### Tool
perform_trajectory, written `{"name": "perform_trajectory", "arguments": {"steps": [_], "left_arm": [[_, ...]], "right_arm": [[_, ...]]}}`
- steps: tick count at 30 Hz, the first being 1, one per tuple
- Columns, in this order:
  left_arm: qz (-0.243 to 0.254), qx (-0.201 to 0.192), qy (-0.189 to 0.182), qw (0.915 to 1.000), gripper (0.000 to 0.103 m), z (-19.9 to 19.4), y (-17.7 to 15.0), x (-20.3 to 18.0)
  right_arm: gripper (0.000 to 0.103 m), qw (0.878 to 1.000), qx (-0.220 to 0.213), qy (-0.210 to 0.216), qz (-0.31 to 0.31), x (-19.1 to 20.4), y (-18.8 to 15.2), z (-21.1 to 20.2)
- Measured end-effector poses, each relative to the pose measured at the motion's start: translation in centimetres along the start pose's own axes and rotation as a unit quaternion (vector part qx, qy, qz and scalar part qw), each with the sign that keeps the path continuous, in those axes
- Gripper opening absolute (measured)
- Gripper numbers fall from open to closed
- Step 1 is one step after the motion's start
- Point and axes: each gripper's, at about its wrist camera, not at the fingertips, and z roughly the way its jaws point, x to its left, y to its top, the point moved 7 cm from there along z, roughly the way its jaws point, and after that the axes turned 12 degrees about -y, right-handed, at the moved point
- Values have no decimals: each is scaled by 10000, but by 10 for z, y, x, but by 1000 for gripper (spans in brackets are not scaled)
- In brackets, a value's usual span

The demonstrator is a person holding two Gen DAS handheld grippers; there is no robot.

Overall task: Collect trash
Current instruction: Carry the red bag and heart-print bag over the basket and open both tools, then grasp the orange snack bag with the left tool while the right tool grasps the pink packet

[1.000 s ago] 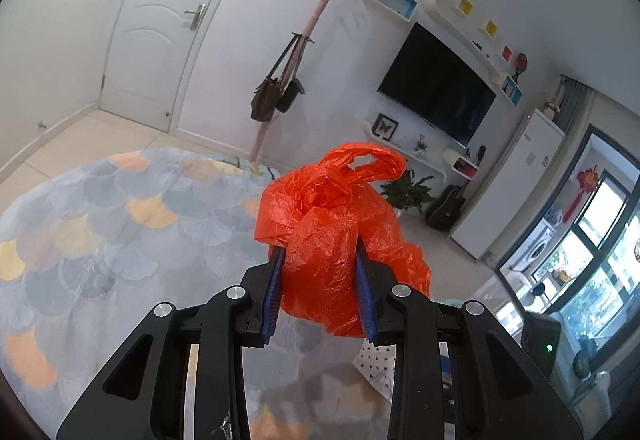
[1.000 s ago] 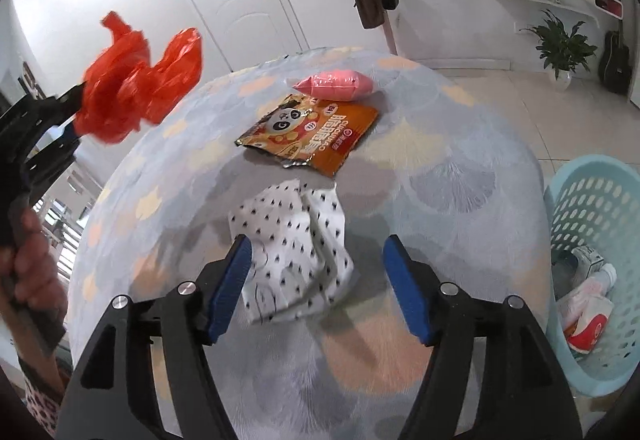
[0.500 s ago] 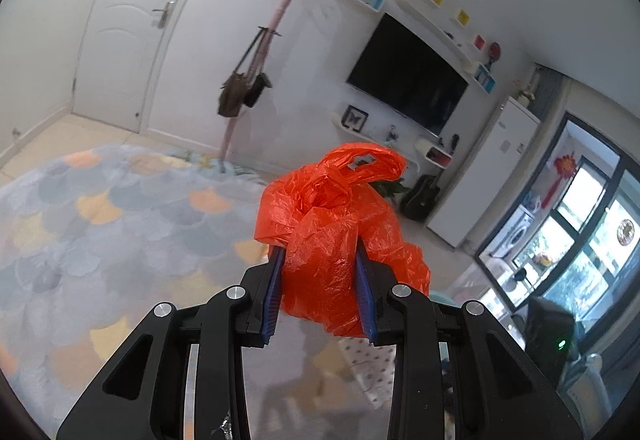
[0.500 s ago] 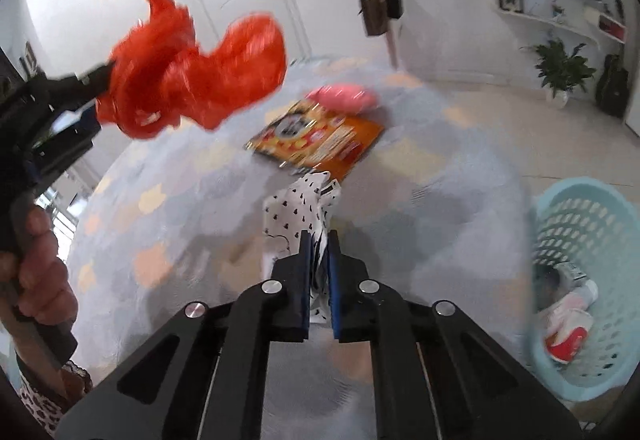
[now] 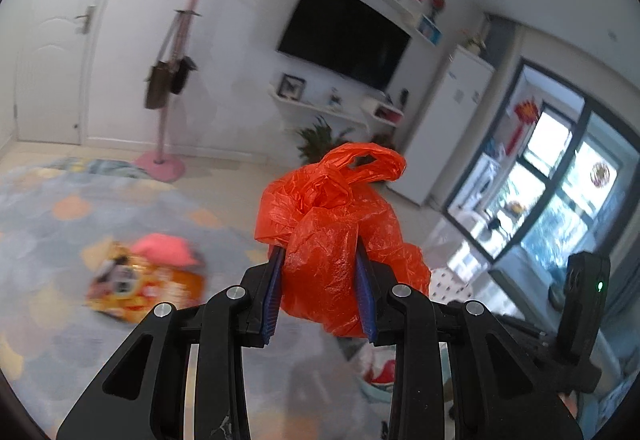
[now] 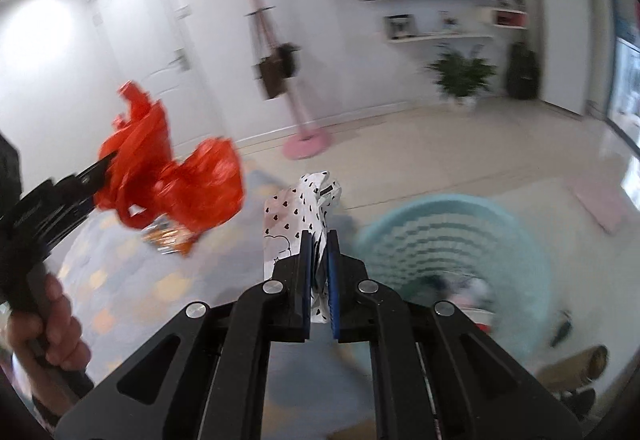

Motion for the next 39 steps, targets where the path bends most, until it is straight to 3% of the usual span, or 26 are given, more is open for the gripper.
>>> {"name": "perform_trajectory", "arguments": {"steps": [10,18,20,21,23,26,28,29,39], "left_arm": [[182,817,-195,9963,31,95,-42,-37],[330,1390,-68,9897,34,133,-77,-35],[268,1495,-111,9883,37,137,-83,-31],[225,1557,-102,9875,44,140,-87,-29],[207,1564,-91,9874,52,139,-89,-27],[235,1536,-71,9878,61,135,-88,-26],[212,1461,-89,9890,61,129,-84,-26],[207,1438,-92,9893,61,127,-82,-28],[242,958,-24,9951,62,85,-54,-26]], "right_arm": [[5,9926,360,-772,869,-103,-18,24],[5,9860,859,-836,1157,-122,-45,61],[6,9853,914,-771,1223,-124,-45,67],[7,9847,935,-791,1240,-126,-46,69],[9,9841,956,-805,1261,-127,-47,69],[23,9838,923,-865,1268,-129,-45,67],[43,9837,867,-904,1287,-130,-45,63],[48,9836,842,-912,1312,-132,-46,61],[49,9912,477,-660,1045,-99,-26,35]]}}
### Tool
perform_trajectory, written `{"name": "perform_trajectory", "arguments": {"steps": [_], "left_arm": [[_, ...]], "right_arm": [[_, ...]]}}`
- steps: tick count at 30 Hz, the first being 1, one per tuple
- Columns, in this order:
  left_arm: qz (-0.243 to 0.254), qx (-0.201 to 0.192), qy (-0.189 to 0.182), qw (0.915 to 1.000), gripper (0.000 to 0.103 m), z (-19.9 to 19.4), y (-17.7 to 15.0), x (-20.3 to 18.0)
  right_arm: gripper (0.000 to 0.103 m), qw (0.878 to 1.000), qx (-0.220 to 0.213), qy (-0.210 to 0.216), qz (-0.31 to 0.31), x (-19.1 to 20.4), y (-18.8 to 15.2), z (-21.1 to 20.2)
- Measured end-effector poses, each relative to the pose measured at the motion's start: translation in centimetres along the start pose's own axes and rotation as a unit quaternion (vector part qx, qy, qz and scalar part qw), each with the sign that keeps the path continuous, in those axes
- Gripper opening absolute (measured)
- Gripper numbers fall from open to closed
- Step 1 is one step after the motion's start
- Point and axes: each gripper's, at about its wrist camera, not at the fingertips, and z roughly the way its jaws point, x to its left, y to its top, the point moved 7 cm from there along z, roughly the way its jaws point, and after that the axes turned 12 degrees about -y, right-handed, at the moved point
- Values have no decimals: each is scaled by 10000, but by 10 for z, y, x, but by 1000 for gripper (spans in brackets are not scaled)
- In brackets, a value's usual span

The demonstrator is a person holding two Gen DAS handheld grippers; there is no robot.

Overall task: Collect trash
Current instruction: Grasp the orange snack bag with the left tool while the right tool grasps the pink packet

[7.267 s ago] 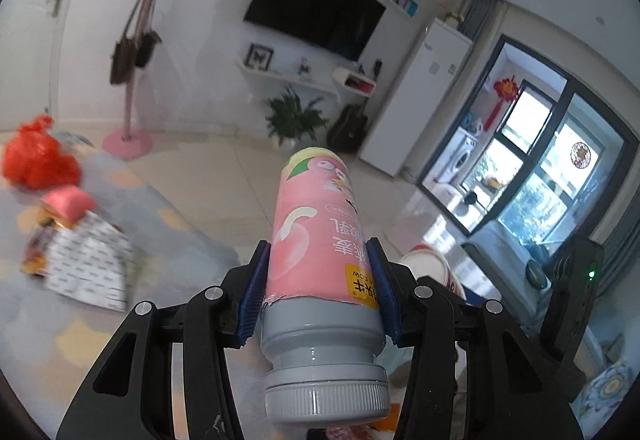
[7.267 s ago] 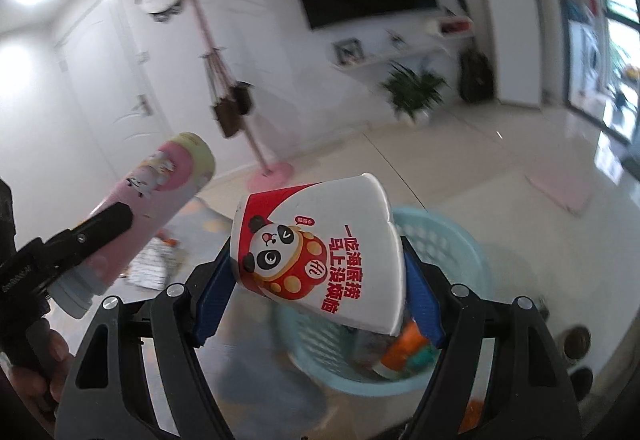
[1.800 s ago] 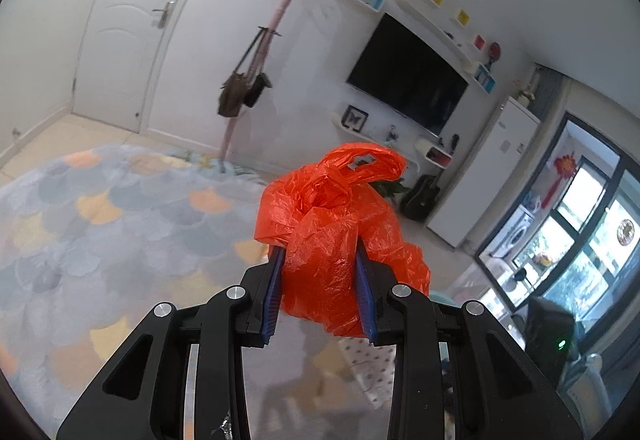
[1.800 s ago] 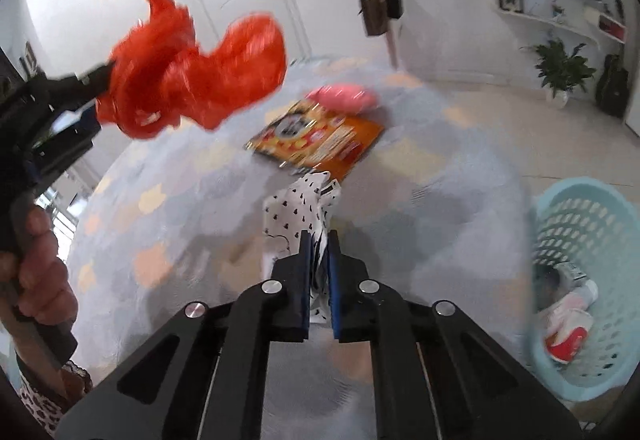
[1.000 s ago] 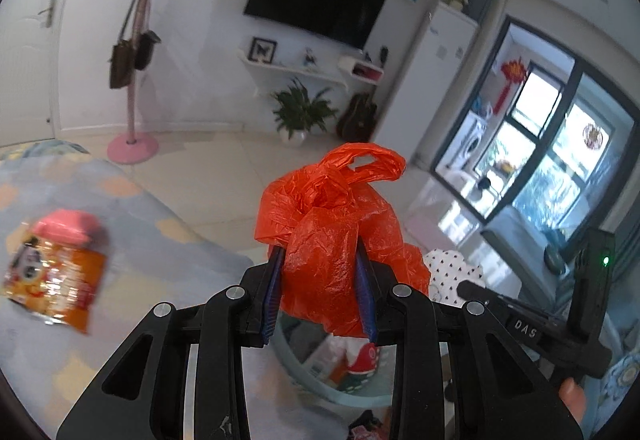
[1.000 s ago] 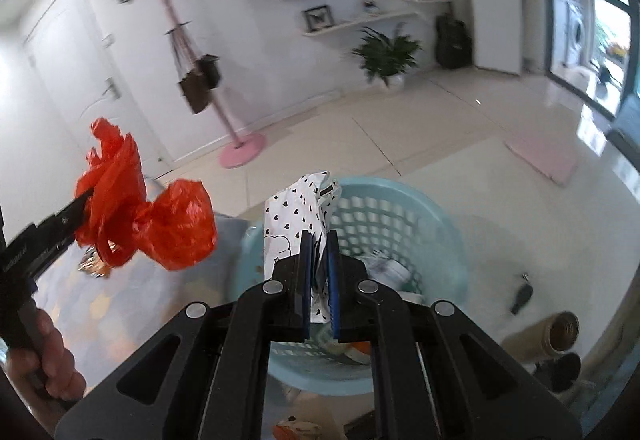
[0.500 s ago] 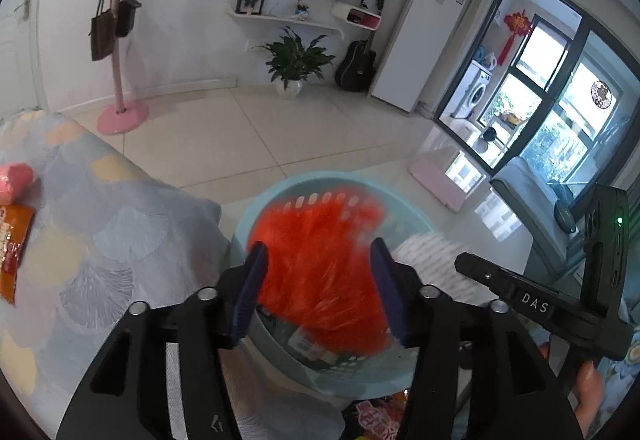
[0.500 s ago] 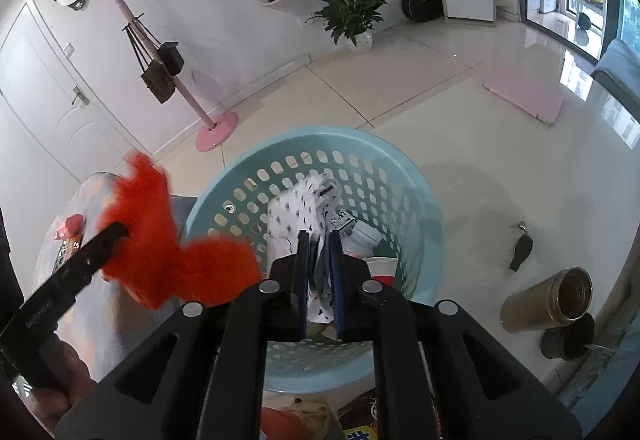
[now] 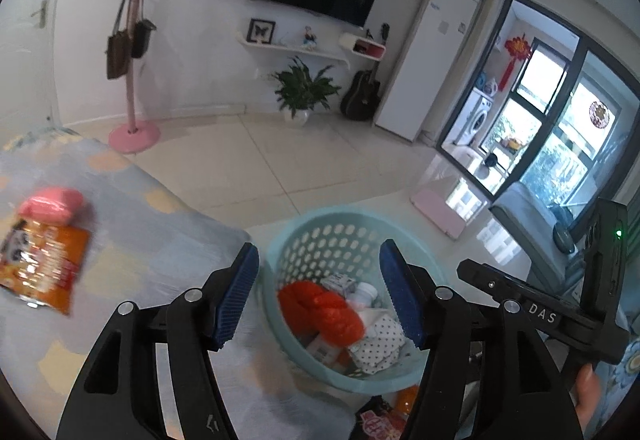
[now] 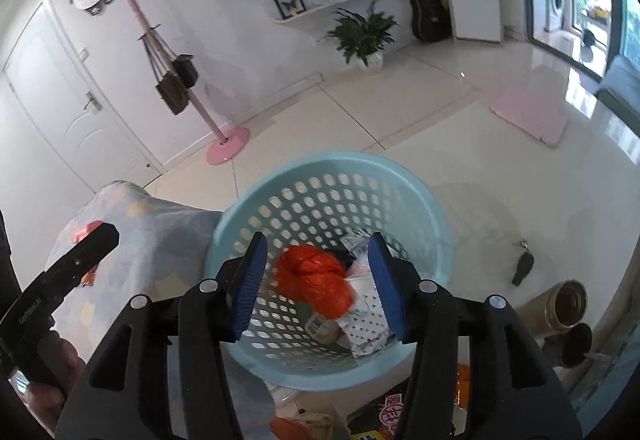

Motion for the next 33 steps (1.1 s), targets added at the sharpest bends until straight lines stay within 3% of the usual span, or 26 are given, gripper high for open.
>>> {"name": "perform_trajectory", "arguments": {"steps": [4,12,18,22,25,31,33], "left_arm": [[-200,-275,59,9994,63,-30,6,19],[-803,-695,550,9928,63,-91,10,87],[-1150,-614,858,9877,63,-108,9,139],[-1155,-317,909,9886,63,-97,4,160],[-1319,-429,978,9855,63,-106,-2,177],[-1783,-761,1211,9735,63,-132,-14,213],[-2075,-989,1241,9653,63,-146,-17,226]], "right_arm": [[55,9998,-91,102,-149,22,1,-11],[55,9955,-168,558,-745,94,-4,-24],[55,9872,-141,944,-1278,165,-14,-21],[55,9786,-91,1382,-1524,213,-10,-14],[55,9655,299,1773,-1883,255,-17,3],[55,9506,158,1628,-2640,326,-19,27],[61,9429,144,1622,-2907,348,-21,37]]}}
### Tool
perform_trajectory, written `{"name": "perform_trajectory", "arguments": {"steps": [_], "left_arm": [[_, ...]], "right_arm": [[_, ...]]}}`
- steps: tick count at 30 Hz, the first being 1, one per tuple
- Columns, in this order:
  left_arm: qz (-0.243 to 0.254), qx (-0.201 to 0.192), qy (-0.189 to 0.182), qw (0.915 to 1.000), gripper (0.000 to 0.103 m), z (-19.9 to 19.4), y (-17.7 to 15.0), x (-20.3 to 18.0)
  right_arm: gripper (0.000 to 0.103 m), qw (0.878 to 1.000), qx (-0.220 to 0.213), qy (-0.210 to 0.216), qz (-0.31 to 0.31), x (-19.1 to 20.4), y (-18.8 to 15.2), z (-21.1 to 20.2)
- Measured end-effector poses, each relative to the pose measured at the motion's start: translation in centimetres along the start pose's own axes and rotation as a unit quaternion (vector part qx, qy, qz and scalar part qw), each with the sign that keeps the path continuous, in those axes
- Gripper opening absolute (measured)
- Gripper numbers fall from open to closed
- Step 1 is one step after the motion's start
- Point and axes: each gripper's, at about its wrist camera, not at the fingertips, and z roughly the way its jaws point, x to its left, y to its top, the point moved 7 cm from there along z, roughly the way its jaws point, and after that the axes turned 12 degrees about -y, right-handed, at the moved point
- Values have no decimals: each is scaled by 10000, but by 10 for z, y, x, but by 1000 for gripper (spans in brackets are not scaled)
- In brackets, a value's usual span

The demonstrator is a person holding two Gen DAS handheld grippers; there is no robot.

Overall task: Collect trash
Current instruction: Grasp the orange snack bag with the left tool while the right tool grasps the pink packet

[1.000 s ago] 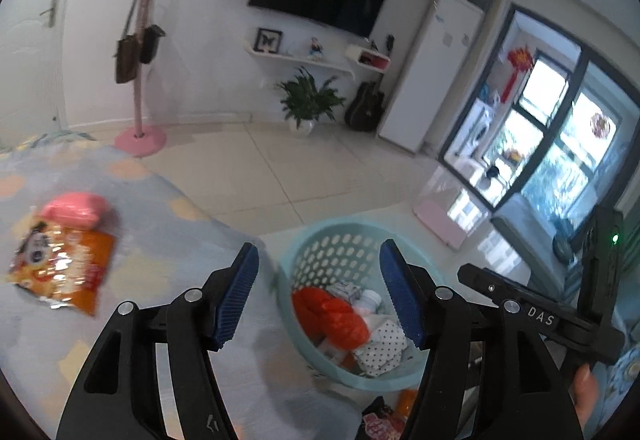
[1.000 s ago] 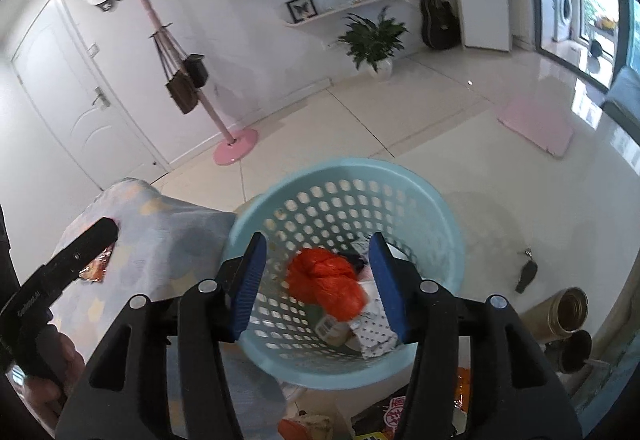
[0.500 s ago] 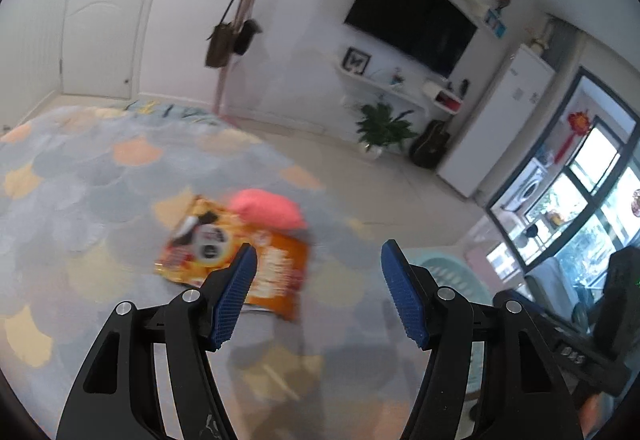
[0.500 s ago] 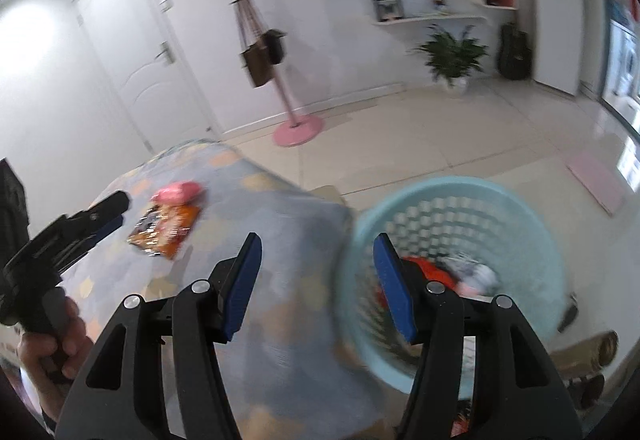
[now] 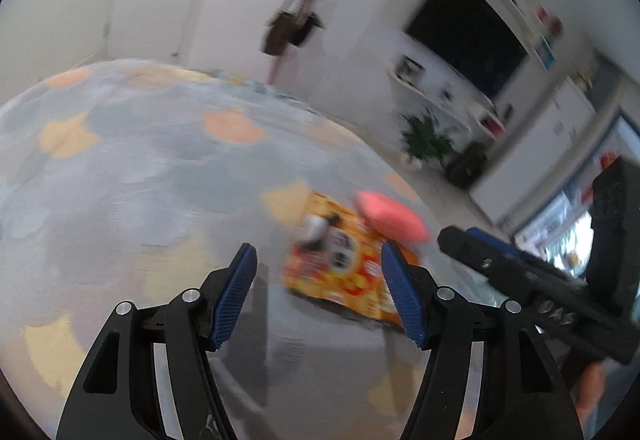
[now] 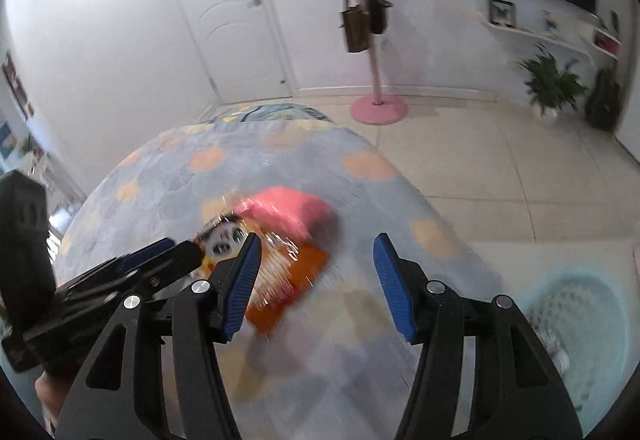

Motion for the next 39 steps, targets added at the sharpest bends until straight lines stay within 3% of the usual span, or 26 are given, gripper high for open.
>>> {"name": "perform_trajectory", "arguments": {"steps": [4,9,12,13,15,18,21,26,33,35,39], "left_arm": [[-674,-251,-171,9973,63,-14,5,24],[-809,-358,-182,9959,63,-21,4,27],[-750,-400,-114,9963,63,-25,6,24],[-761,-406,-114,9962,63,-26,6,25],[-784,-413,-110,9960,63,-28,5,24],[-751,-423,-118,9962,63,-37,3,24],[-706,-327,-81,9969,63,-42,0,22],[-595,-163,-80,9981,63,-52,-10,19],[-407,-20,70,9991,63,-62,-14,20],[-322,49,127,9994,63,-62,-11,21],[142,255,191,9994,71,-47,-4,6]], "right_arm": [[62,9994,126,99,-319,16,5,25],[62,9980,260,207,-537,29,6,47],[46,9977,238,358,-522,34,5,48],[30,9974,250,445,-503,35,5,48],[17,9969,282,637,-361,36,2,46],[17,9969,350,628,-320,32,-6,44],[17,9989,281,230,-311,21,-11,38],[18,9968,574,540,-146,20,-24,34],[17,9781,809,1849,-506,86,-61,3],[17,9806,720,1762,-465,84,-64,-2],[17,9944,337,970,-249,49,-43,-8]]}}
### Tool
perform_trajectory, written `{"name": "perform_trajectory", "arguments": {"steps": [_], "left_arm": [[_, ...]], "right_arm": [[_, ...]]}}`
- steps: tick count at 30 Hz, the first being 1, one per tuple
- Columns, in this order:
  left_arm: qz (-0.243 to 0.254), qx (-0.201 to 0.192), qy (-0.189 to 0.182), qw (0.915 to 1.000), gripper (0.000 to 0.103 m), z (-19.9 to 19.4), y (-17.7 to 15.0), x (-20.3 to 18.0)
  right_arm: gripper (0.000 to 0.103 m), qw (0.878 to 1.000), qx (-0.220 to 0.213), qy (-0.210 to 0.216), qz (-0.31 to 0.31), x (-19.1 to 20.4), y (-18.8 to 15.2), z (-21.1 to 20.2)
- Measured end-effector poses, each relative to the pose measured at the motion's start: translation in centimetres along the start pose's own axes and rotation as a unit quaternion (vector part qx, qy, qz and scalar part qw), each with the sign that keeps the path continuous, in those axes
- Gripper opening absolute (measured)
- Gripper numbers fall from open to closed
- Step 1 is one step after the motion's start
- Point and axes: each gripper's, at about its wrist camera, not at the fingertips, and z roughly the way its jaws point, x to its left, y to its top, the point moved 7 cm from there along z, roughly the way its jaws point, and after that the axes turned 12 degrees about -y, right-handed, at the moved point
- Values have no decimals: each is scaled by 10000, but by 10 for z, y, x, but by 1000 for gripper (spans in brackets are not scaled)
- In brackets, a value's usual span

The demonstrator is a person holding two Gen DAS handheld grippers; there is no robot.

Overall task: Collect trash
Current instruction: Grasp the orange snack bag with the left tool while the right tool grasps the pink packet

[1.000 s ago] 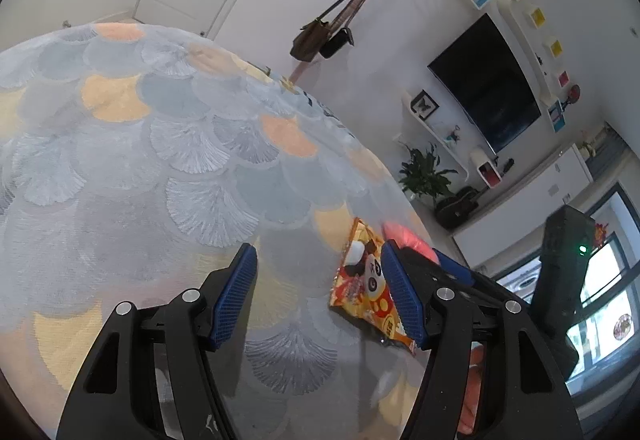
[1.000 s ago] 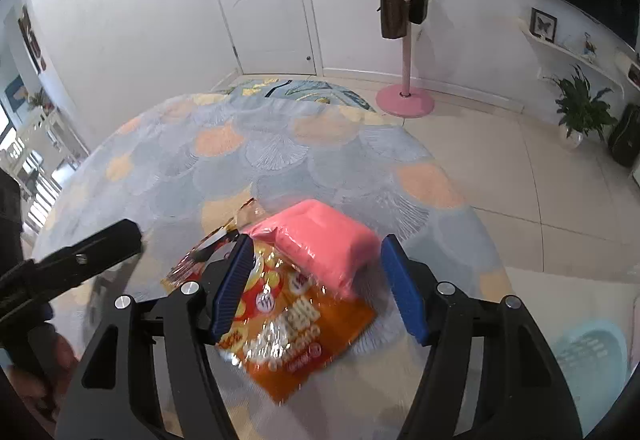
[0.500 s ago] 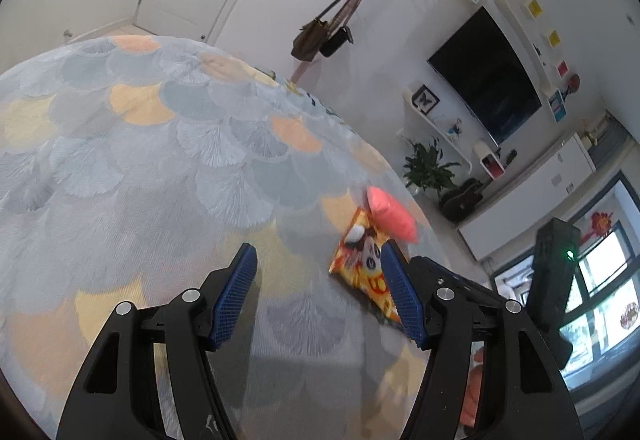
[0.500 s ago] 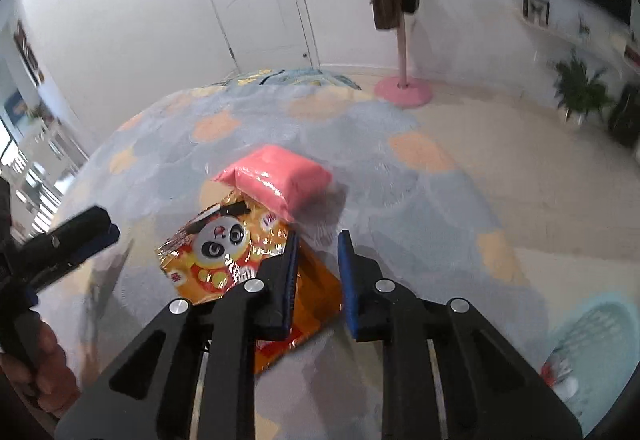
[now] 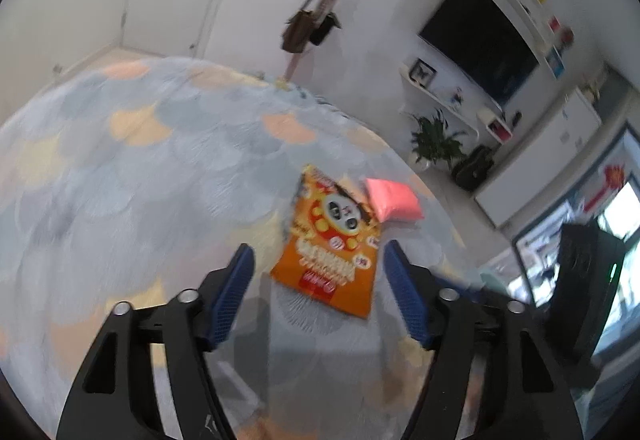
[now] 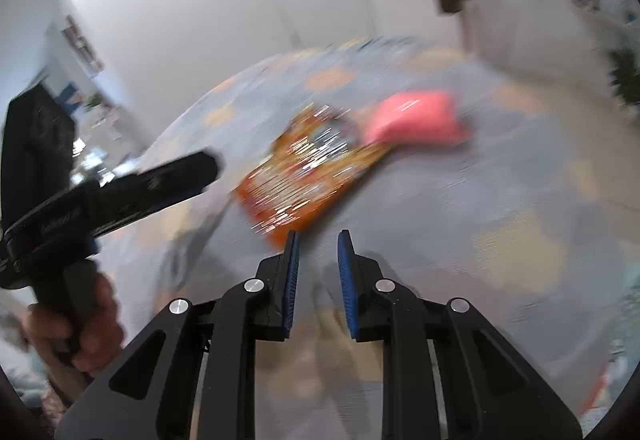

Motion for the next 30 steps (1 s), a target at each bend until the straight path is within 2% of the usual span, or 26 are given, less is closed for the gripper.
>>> {"name": "perform_trajectory", "arguments": {"steps": [2,3,4,5,7,8,10,14,19,20,23,24,26,30], "left_arm": [[177,105,159,9997,71,11,3,-3],[273,128,283,9991,71,19,7,-2],[331,178,316,9988,71,25,8,-1],[378,351,295,9982,71,36,8,0],[472,560,361,9967,72,48,4,3],[657,511,442,9956,73,49,4,0],[959,588,608,9918,80,56,1,-4],[1285,680,806,9861,82,60,-6,-10],[1208,650,559,9890,84,58,-6,-8],[1205,653,524,9892,84,58,-6,-8],[1241,667,547,9885,84,58,-9,-11],[1271,682,574,9879,84,58,-9,-12],[1321,711,616,9868,84,58,-11,-14],[1474,798,821,9824,84,62,-12,-16]], "right_arm": [[26,9997,-32,-122,204,-13,11,-2],[40,9992,-99,-173,344,-19,19,-3],[60,9987,-160,-242,413,-21,24,-4],[64,9984,-219,-298,437,-24,29,-4],[66,9979,-281,-336,483,-26,39,0],[68,9975,-297,-369,533,-28,44,4],[78,9961,-319,-518,637,-31,53,15],[78,9961,-123,-549,676,-29,59,38],[77,9965,-5,-559,626,-19,56,62],[75,9964,-23,-614,582,-18,56,60],[57,9964,2,-703,479,-17,56,63],[47,9961,-15,-794,392,-16,56,62],[46,9962,-36,-817,308,-15,53,60],[44,9957,-224,-699,561,-27,46,41]]}}
